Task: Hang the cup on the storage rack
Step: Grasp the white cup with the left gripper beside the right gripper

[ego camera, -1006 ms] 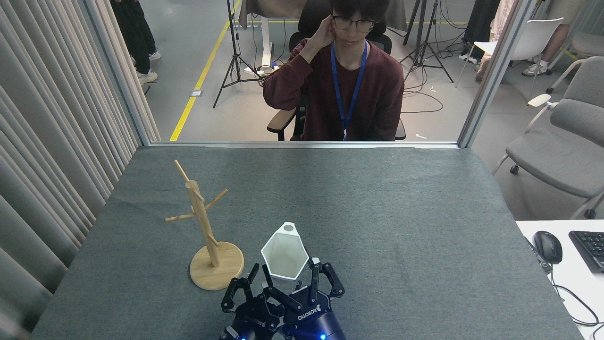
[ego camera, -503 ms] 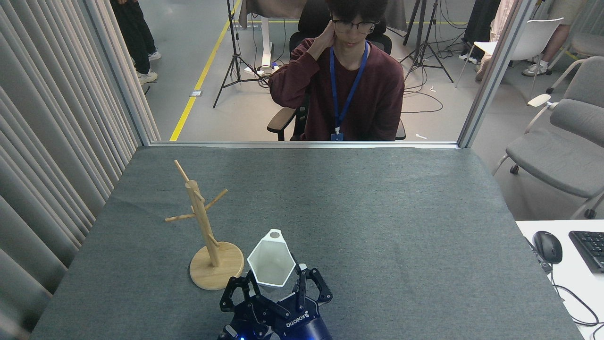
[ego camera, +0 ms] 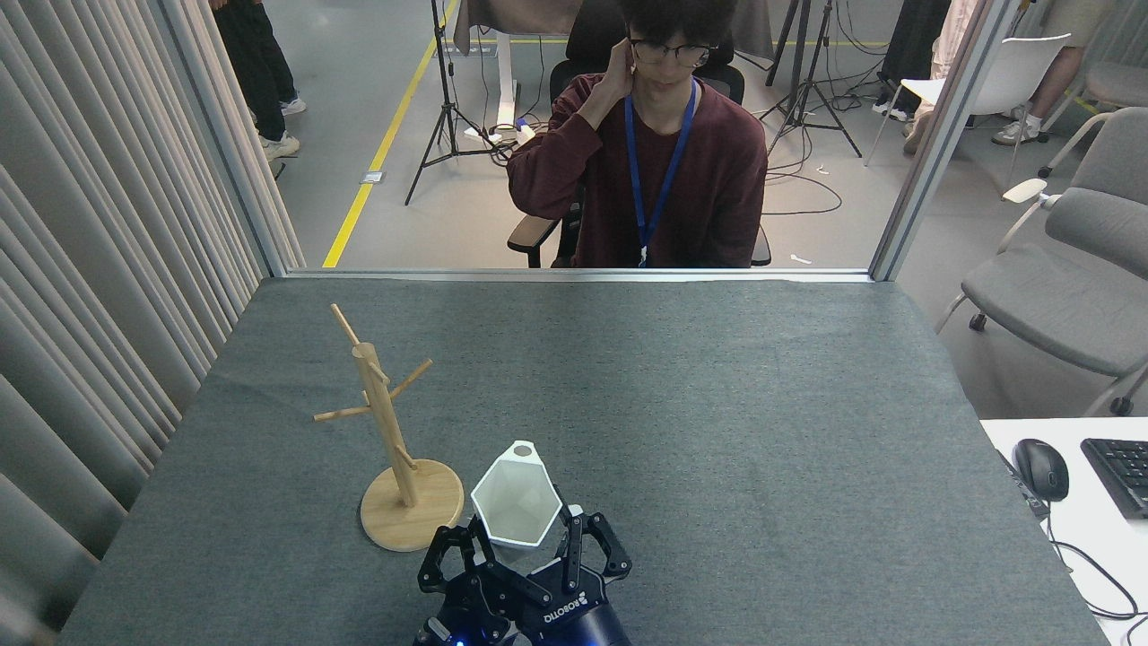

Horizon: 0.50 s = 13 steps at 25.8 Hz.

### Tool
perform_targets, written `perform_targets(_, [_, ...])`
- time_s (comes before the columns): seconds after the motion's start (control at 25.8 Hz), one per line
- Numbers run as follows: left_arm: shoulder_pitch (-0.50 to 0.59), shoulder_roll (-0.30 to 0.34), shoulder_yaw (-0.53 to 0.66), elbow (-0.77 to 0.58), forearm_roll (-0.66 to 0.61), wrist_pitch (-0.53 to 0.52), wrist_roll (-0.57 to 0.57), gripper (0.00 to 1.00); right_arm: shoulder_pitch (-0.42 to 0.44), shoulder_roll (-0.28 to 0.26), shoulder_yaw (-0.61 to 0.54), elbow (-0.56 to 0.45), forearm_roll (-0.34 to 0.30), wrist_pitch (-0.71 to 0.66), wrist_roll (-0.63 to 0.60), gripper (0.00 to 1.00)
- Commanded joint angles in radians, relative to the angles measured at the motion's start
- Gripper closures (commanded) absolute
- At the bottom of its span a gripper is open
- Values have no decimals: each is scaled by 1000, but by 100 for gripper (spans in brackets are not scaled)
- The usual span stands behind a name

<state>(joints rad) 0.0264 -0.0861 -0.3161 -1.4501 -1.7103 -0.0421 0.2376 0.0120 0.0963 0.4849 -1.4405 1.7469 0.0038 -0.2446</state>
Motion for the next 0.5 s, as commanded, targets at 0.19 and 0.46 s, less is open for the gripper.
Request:
perform_targets(0.19, [0,2,0,-1,1,2,16,0,6,-1,0,-54,-115,-56,108,41])
perform_targets(0.46, [-2,5,0,-3,1,2,16,1,6,-1,-2,-54,-122,-64,117,41])
